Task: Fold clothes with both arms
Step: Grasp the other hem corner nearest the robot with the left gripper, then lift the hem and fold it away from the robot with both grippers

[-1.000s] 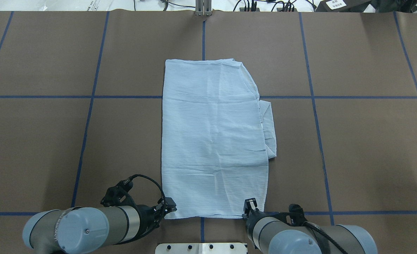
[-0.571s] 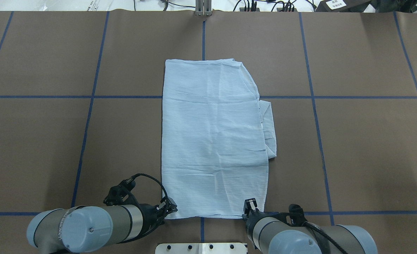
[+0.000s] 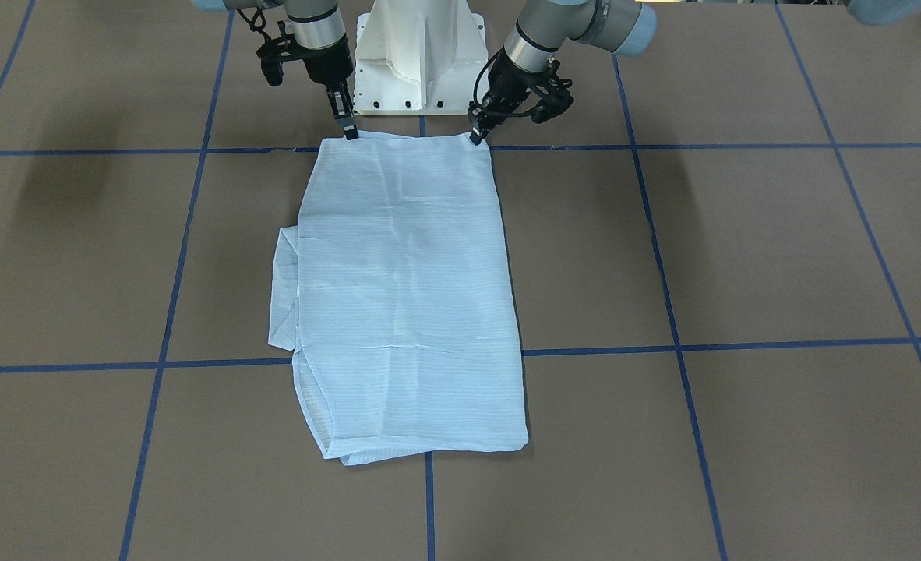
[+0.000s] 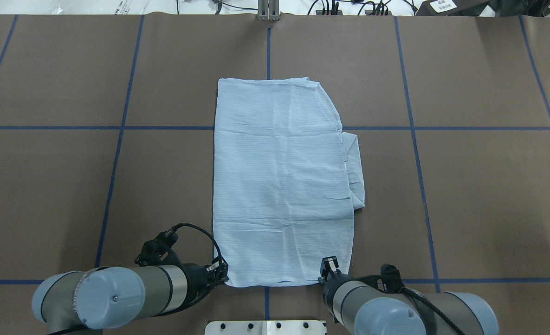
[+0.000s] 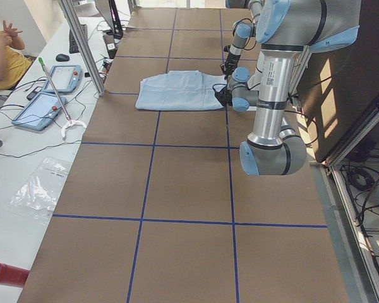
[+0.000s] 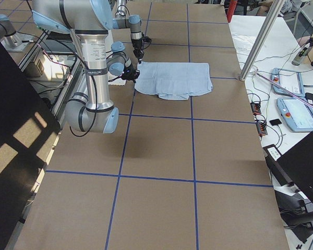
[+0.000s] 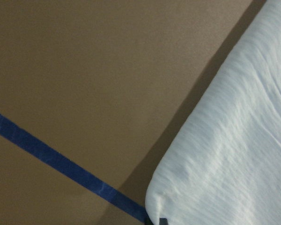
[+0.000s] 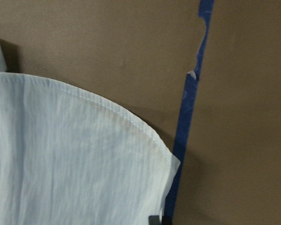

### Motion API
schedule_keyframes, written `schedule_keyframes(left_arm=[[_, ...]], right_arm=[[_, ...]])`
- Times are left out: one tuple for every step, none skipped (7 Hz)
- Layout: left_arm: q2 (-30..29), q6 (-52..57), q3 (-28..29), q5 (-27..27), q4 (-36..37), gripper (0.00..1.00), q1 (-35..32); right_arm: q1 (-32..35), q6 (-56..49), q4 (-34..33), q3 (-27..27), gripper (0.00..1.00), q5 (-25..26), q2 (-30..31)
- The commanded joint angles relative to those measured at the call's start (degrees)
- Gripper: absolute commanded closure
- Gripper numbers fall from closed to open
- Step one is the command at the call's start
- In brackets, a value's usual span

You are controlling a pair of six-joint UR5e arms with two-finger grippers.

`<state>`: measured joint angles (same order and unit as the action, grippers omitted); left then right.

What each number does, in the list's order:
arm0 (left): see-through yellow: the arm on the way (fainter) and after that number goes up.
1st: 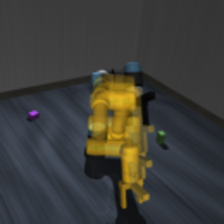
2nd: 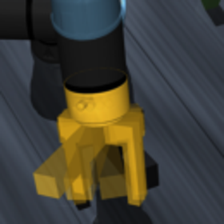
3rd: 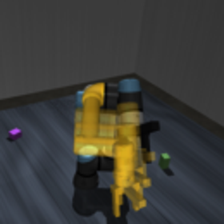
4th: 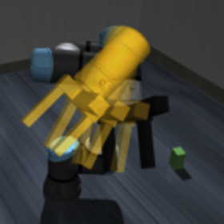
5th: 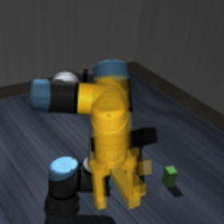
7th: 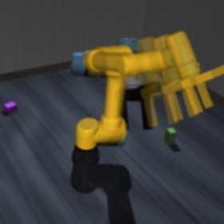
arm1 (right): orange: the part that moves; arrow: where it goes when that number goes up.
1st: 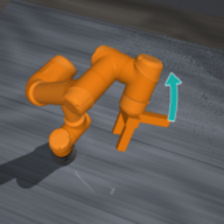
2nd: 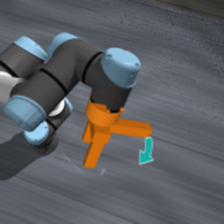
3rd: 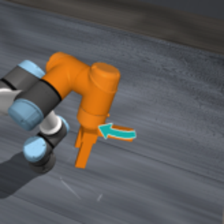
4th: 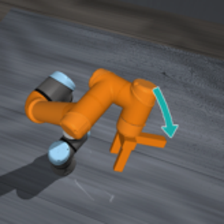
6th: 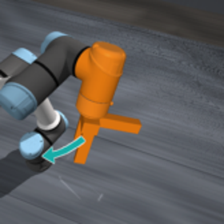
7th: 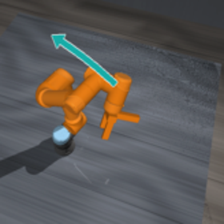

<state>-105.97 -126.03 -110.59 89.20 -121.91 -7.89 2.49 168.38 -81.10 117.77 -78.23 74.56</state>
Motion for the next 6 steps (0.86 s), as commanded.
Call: schedule_keyframes(left_arm=[[-0.3,1.1,-2.4,0.4,-0.1,1.00,-4.9],[-1.8,2.5,-2.4,0.6,-0.1,1.00,-7.1],[-3.7,4.2,-2.3,0.8,0.0,1.00,-9.7],[-4.1,5.8,-2.1,0.9,0.0,1.00,-11.9],[-5.6,7.0,-1.7,2.1,0.2,1.00,-15.3],[-6.4,8.7,-0.8,5.0,0.1,1.00,-18.7]], right_arm=[[3.6,-1.8,-1.9,2.5,1.00,-0.3,-0.3],[4.8,-2.9,-5.5,3.9,1.00,-0.6,-1.6],[6.3,-4.7,-7.1,4.3,1.00,-1.0,-3.8],[8.1,-6.1,-9.0,4.2,1.00,-1.4,-5.3],[10.6,-9.3,-9.3,4.0,1.00,-1.7,-6.2],[14.7,-12.3,-9.2,3.7,1.00,-5.8,-6.6]])
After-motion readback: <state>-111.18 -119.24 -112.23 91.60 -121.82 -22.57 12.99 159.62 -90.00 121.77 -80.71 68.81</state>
